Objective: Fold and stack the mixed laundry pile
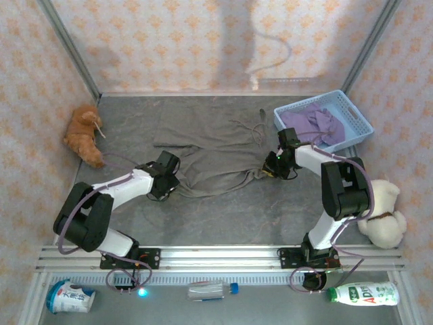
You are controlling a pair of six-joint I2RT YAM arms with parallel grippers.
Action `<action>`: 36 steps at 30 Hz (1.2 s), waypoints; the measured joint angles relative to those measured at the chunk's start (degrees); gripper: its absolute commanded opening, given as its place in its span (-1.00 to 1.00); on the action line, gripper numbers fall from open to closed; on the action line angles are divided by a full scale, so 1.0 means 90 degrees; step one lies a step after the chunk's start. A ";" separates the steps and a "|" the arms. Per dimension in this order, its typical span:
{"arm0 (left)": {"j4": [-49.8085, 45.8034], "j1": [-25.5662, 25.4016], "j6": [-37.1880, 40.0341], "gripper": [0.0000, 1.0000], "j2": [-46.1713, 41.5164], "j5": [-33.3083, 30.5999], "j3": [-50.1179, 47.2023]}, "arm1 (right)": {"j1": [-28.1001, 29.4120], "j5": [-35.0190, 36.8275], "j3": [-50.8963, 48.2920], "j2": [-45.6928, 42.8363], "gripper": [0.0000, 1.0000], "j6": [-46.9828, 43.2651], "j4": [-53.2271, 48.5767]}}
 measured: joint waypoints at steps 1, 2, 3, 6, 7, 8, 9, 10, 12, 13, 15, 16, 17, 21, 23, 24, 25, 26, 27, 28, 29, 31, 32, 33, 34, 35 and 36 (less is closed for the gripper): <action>-0.0165 0.0000 0.0000 -1.00 -0.0124 -0.0017 -0.0039 | 0.0000 0.0019 0.0000 -0.0036 -1.00 0.0015 -0.0073; -0.0347 0.0000 -0.0002 -1.00 -0.0287 -0.0044 -0.0075 | 0.0000 0.0024 0.0000 -0.0063 -1.00 0.0041 -0.0155; -0.0580 0.0000 -0.0005 -1.00 -0.0542 -0.0117 -0.0109 | 0.0000 0.0024 0.0000 -0.0097 -1.00 0.0066 -0.0289; -0.1200 0.0000 -0.0029 -1.00 -0.1513 -0.0381 -0.0119 | 0.0007 0.0019 -0.0034 -0.0277 -1.00 0.0134 -0.0755; -0.1413 0.0000 -0.0051 -1.00 -0.1897 -0.0527 -0.0102 | 0.0007 0.0017 -0.0078 -0.0384 -1.00 0.0163 -0.0908; -0.1593 0.0000 -0.0070 -1.00 -0.2203 -0.0656 -0.0061 | 0.0007 0.0002 -0.0112 -0.0495 -1.00 0.0202 -0.1052; -0.1761 0.0000 -0.0075 -1.00 -0.2497 -0.0799 0.0012 | 0.0007 -0.0029 -0.0138 -0.0656 -1.00 0.0236 -0.1222; -0.1899 0.0007 -0.0075 -1.00 -0.2698 -0.0911 0.0117 | 0.0012 -0.0063 -0.0138 -0.0804 -1.00 0.0267 -0.1382; -0.2072 0.0073 -0.0063 -1.00 -0.2841 -0.1073 0.0396 | 0.0019 -0.0146 -0.0083 -0.1044 -1.00 0.0342 -0.1610; -0.2113 0.0143 -0.0036 -1.00 -0.2810 -0.1149 0.0593 | 0.0022 -0.0175 -0.0005 -0.1112 -1.00 0.0379 -0.1717; -0.2181 0.0308 0.0049 -1.00 -0.2567 -0.1263 0.1054 | 0.0022 -0.0262 0.0316 -0.1158 -1.00 0.0503 -0.1899; -0.2181 0.0379 0.0117 -1.00 -0.2424 -0.1321 0.1243 | 0.0022 -0.0299 0.0486 -0.1158 -1.00 0.0568 -0.1933; -0.2171 0.0461 0.0170 -1.00 -0.2237 -0.1379 0.1477 | 0.0022 -0.0313 0.0695 -0.1158 -1.00 0.0644 -0.1953; -0.1909 0.0835 0.0393 -1.00 -0.1518 -0.1503 0.2220 | 0.0012 -0.0333 0.1651 -0.1095 -1.00 0.0979 -0.1897; -0.1809 0.0998 0.0559 -1.00 -0.1076 -0.1520 0.2701 | 0.0000 -0.0379 0.2081 -0.0959 -1.00 0.1180 -0.1785; -0.1766 0.1066 0.0673 -1.00 -0.0797 -0.1532 0.3026 | -0.0007 -0.0398 0.2290 -0.0845 -1.00 0.1268 -0.1729; -0.1756 0.1112 0.0782 -1.00 -0.0517 -0.1547 0.3366 | -0.0017 -0.0418 0.2504 -0.0695 -1.00 0.1353 -0.1676; -0.1727 0.1156 0.0899 -1.00 -0.0192 -0.1571 0.3784 | -0.0027 -0.0432 0.2722 -0.0505 -1.00 0.1426 -0.1639; -0.1695 0.1202 0.1035 -1.00 0.0182 -0.1596 0.4262 | -0.0044 -0.0440 0.2973 -0.0272 -1.00 0.1501 -0.1598; -0.1651 0.1229 0.1161 -1.00 0.0461 -0.1608 0.4609 | -0.0056 -0.0454 0.3177 -0.0058 -1.00 0.1562 -0.1562; -0.1603 0.1263 0.1282 -1.00 0.0789 -0.1617 0.5015 | -0.0073 -0.0457 0.3383 0.0182 -1.00 0.1639 -0.1489; -0.1554 0.1333 0.1503 -1.00 0.1421 -0.1622 0.5792 | -0.0117 -0.0452 0.3798 0.0661 -1.00 0.1804 -0.1396; -0.1542 0.1379 0.1615 -1.00 0.1768 -0.1617 0.6220 | -0.0143 -0.0452 0.4014 0.0901 -1.00 0.1889 -0.1345; -0.1545 0.1430 0.1722 -1.00 0.2152 -0.1593 0.6693 | -0.0172 -0.0437 0.4267 0.1175 -1.00 0.1979 -0.1304; -0.1549 0.1479 0.1836 -1.00 0.2538 -0.1549 0.7157 | -0.0202 -0.0418 0.4476 0.1394 -1.00 0.2033 -0.1251; -0.1586 0.1530 0.1943 -1.00 0.3016 -0.1464 0.7762 | -0.0236 -0.0374 0.4760 0.1678 -0.98 0.2103 -0.1205; -0.1642 0.1574 0.2045 -0.93 0.3519 -0.1379 0.8405 | -0.0265 -0.0347 0.5008 0.1921 -0.77 0.2149 -0.1151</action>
